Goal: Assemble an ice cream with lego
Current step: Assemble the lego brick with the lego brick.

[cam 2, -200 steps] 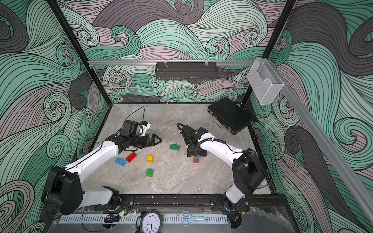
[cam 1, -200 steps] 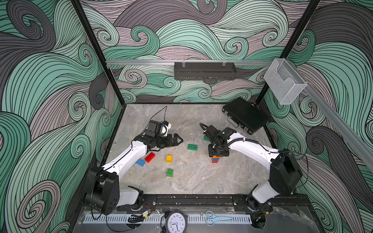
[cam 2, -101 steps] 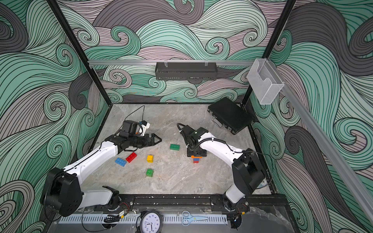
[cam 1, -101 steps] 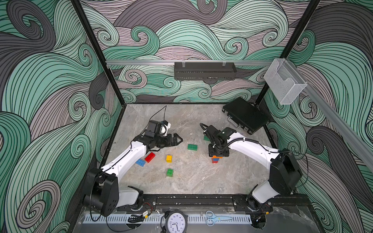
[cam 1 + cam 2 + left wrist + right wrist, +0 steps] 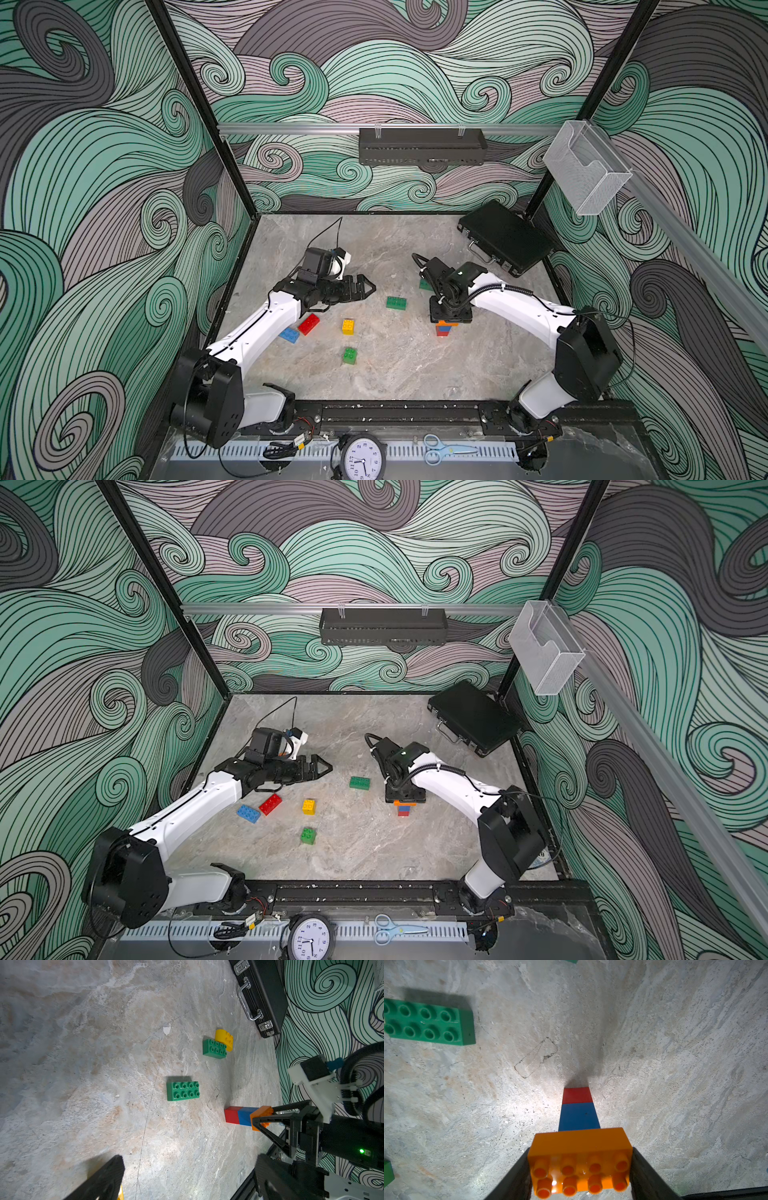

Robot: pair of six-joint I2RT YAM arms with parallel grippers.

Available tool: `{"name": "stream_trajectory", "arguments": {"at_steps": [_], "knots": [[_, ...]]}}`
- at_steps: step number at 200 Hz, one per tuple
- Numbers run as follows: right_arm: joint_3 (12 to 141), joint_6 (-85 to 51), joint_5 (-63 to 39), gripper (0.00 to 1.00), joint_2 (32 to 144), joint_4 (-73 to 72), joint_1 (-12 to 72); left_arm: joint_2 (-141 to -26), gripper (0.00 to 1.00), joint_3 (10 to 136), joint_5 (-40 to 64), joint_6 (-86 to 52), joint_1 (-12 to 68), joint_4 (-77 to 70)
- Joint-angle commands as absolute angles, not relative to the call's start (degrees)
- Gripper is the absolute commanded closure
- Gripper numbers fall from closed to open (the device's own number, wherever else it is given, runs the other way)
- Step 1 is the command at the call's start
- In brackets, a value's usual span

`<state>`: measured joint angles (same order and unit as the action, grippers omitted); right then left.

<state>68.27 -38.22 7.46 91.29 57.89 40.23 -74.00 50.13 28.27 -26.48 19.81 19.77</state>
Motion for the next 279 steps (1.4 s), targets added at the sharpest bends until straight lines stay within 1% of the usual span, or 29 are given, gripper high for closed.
{"name": "stream_trajectory", "arguments": {"at_steps": [1, 24, 144, 190, 210, 238, 279], "knots": [[66.88, -39.72, 5.27, 0.37, 91.65, 61.95, 40.02, -72.82, 0.01, 50.80, 27.43, -25.40, 20.21, 20.99], [67.21, -39.66, 5.03, 0.35, 91.58, 61.91, 39.97, -72.74, 0.01, 50.94, 27.33, -25.32, 20.24, 21.08], [68.88, -39.90, 5.35, 0.14, 89.36, 63.12, 39.90, -72.43, 0.01, 51.04, 26.89, -25.31, 20.24, 21.18], [76.15, -37.89, 7.59, 0.08, 87.39, 67.64, 39.80, -72.89, 0.01, 51.17, 27.08, -25.22, 20.22, 21.27], [80.54, -35.71, 7.58, 0.05, 89.72, 67.77, 39.41, -73.01, 0.02, 51.24, 27.25, -25.18, 20.22, 21.07], [87.21, -32.32, 7.47, 0.01, 96.86, 67.94, 37.99, -72.73, 0.01, 51.16, 27.03, -25.22, 20.21, 21.07], [96.74, -28.21, 7.44, 0.01, 107.97, 67.33, 35.70, -72.56, 0.01, 50.89, 27.52, -25.31, 20.21, 21.10]]}}
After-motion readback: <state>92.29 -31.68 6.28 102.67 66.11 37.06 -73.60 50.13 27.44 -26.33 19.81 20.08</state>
